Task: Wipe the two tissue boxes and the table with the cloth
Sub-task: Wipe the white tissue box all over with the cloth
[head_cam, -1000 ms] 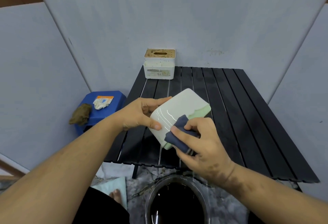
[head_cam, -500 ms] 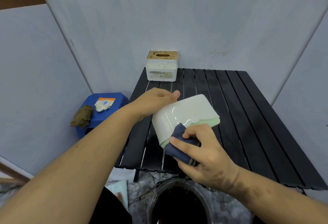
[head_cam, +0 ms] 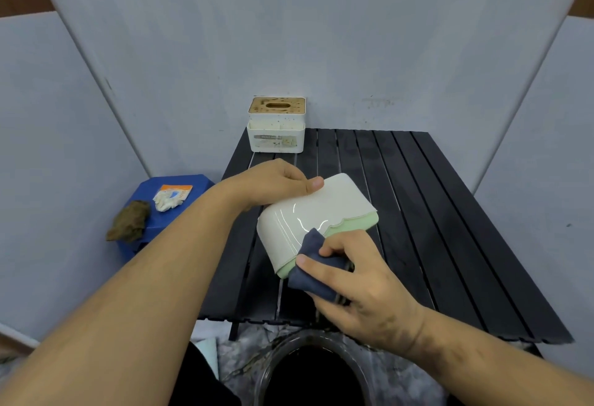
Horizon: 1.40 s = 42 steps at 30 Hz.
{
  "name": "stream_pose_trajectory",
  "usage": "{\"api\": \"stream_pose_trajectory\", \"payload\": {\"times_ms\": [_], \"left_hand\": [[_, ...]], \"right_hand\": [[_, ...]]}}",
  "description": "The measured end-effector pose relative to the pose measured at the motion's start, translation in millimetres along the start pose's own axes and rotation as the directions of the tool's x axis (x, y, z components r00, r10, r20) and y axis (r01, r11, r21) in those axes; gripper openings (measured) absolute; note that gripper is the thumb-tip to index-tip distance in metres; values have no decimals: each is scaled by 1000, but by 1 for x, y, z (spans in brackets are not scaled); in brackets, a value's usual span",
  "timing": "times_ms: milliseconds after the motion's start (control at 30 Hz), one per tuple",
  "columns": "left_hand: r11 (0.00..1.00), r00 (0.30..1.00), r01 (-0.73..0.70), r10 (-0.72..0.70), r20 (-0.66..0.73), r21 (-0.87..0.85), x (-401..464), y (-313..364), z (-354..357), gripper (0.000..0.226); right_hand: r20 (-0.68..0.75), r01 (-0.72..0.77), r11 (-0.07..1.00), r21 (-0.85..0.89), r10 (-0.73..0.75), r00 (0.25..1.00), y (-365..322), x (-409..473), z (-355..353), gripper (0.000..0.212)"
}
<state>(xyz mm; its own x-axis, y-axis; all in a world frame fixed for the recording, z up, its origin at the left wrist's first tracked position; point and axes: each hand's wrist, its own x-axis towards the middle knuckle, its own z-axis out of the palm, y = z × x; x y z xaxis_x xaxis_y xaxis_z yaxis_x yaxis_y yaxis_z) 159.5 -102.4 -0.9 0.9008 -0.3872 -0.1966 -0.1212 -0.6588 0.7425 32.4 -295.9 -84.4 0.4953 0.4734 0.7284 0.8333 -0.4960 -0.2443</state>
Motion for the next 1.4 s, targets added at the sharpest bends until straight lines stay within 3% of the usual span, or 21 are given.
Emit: {"api": "stream_pose_trajectory", "payload": {"times_ms": [200,300,367,467,567,633,700,833,1000,1167,1400], "left_hand": [[983,994,74,-60,89,-167,2,-2,3,69],[965,993,77,-51,111,-250,3,-11,2,80],[961,991,85,-55,120,-264,2,-15,0,79],[953,991,87,-53,124,-289,1,-18,0,76],[944,990,73,-29,140,-322,3,-22,1,52],[935,989,40,12,146,-351,1,-23,-1,48],[918,985,-10,76,153,-397,-3,-29,-5,61],[911,957,-107,203,207,-398,-16,-38,-15,61],[894,921,-167,292,257,-416,-31,-52,-26,78],[868,898,-183,339,281,-462,-39,-66,-25,76],[809,935,-195,323,144,-554,-42,-62,-21,83]], "right_hand": [[-4,-40,999,-22,40,999,8,-4,-5,45],[-90,-174,985,-14,172,981,28,1,-17,44],[-155,-347,936,53,351,923,45,5,-27,42],[-156,-606,782,146,623,767,65,8,-41,38],[-99,-672,712,202,698,709,67,8,-43,36],[-84,-668,684,291,714,695,60,12,-45,35],[-90,-641,691,333,700,708,49,18,-49,36],[-75,-520,781,345,575,815,28,24,-57,40],[-114,-374,905,202,401,909,15,28,-52,42],[-138,-448,851,273,495,858,25,37,-58,41],[-117,-406,870,282,451,885,20,45,-45,36]]}}
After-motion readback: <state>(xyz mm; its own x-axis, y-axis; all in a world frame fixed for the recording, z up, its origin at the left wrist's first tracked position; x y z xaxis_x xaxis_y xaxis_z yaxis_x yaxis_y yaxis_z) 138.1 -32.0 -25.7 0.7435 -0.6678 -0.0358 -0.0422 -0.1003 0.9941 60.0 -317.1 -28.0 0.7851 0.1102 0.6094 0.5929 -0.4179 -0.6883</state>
